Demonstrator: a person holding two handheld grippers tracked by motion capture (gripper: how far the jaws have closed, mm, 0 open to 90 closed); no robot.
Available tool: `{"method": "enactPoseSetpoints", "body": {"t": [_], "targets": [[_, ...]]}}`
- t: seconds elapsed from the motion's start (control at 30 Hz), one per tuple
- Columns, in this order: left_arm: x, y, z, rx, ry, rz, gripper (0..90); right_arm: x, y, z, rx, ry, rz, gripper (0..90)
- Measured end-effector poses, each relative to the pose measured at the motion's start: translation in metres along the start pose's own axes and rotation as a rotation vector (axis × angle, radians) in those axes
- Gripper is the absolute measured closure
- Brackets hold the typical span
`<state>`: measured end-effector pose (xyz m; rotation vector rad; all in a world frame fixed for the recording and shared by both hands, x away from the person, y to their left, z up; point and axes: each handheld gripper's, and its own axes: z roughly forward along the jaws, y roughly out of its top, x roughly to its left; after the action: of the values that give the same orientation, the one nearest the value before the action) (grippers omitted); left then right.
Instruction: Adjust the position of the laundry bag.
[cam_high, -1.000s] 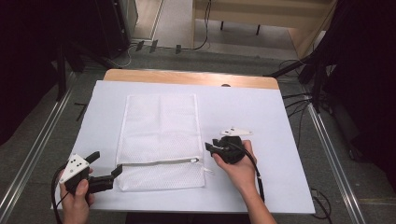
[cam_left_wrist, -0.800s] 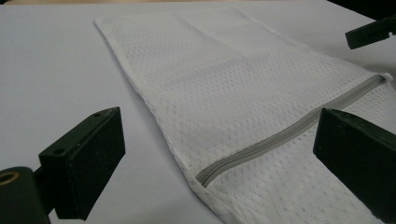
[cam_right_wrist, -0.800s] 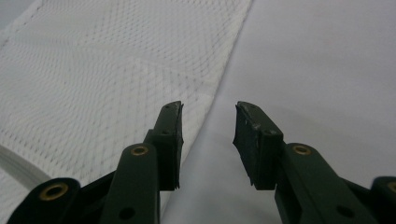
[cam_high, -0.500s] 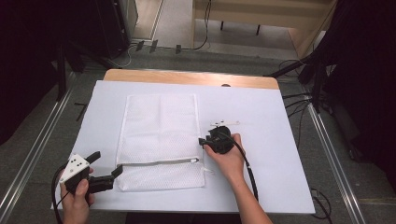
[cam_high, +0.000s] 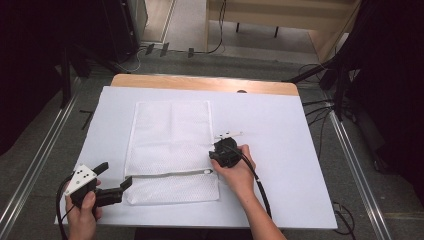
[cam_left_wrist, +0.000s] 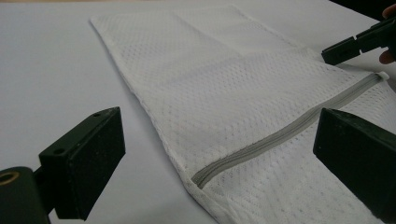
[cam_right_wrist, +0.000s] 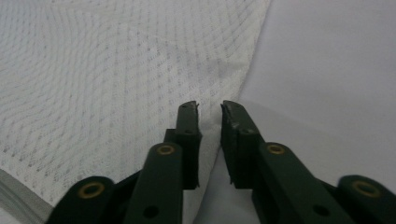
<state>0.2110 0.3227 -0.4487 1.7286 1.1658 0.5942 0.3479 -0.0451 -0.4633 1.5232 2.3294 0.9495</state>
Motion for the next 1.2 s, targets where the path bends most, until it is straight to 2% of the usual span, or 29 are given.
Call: {"method": "enactPoseSetpoints", "body": {"t": [0.1, 0.33, 0.4, 0.7, 1.2], "targets": [[0.000, 0.000, 0.000, -0.001, -0.001, 0.001, 2.3, -0.002, 0.000, 0.000, 0.003, 0.013, 0.008, 88.8], [0.002, -0.001, 0.000, 0.003, 0.002, -0.007, 2.3, -0.005, -0.002, -0.003, -0.012, 0.031, 0.023, 90.0], [0.003, -0.001, -0.001, 0.001, -0.001, -0.007, 2.3, -0.009, -0.003, -0.005, -0.012, 0.041, 0.037, 90.0], [0.001, -0.001, 0.001, 0.007, 0.002, -0.003, 2.3, -0.033, -0.012, -0.019, -0.034, 0.005, 0.070, 90.0], [0.001, -0.002, 0.003, 0.014, -0.001, -0.009, 2.3, -0.074, -0.042, -0.048, -0.067, -0.033, 0.119, 90.0]]}}
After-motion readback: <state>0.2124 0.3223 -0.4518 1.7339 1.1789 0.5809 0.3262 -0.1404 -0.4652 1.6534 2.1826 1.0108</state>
